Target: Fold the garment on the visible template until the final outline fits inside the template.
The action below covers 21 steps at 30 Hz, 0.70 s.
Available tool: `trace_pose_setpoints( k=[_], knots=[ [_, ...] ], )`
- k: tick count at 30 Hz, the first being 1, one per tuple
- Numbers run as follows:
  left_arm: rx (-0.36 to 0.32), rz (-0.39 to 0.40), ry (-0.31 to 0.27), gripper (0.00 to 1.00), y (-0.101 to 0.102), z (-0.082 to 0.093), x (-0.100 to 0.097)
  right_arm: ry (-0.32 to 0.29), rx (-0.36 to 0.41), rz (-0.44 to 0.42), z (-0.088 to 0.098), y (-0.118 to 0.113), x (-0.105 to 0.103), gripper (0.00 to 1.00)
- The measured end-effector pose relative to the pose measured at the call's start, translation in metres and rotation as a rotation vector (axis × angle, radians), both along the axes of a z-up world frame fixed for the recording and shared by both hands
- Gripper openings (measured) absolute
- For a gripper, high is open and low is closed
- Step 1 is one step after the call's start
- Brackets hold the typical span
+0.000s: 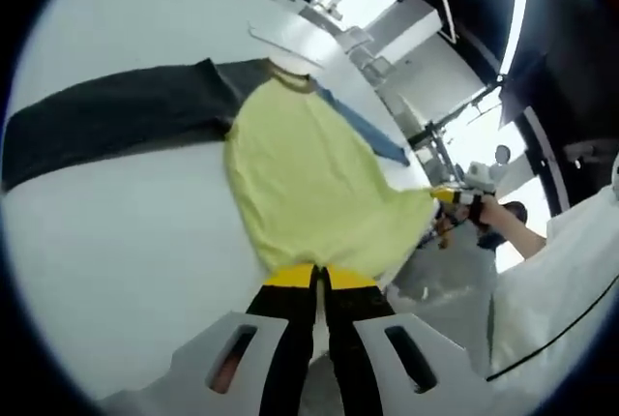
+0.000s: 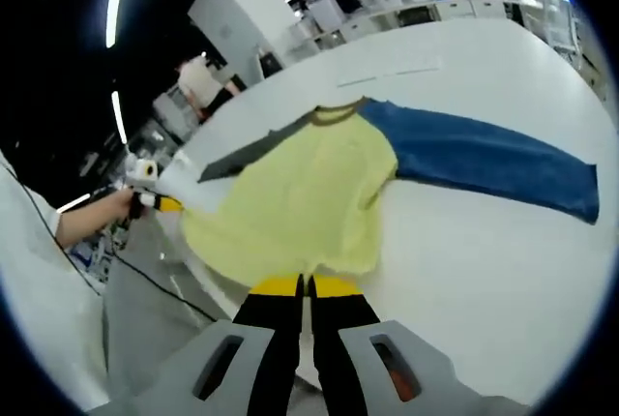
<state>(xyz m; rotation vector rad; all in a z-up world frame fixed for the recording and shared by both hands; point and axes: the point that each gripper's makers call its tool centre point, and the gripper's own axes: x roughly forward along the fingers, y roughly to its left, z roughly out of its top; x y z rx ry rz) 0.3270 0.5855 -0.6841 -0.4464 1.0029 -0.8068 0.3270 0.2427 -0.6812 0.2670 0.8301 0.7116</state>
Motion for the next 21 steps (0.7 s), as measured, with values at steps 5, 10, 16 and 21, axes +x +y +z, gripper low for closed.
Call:
trace_pose_setpoints(
  k=[5,10,16,21],
  knots=[
    [-0.016,0.051,0.045,0.0,0.0,-0.009,0.023,0.028,-0.032,-0.034,-0.013,-0.009,0.028,0.03],
    [-0.005,0.076,0.088,0.0,0.001,-0.026,0.039,0.081,-0.008,-0.067,-0.025,-0.008,0.049,0.03],
    [0.011,0.098,0.114,0.0,0.003,-0.038,0.053,0.111,-0.025,-0.074,-0.037,-0.006,0.066,0.03],
    [0.027,0.133,0.134,0.0,0.005,-0.049,0.066,0.147,-0.004,-0.123,-0.047,-0.007,0.081,0.03]
  ],
)
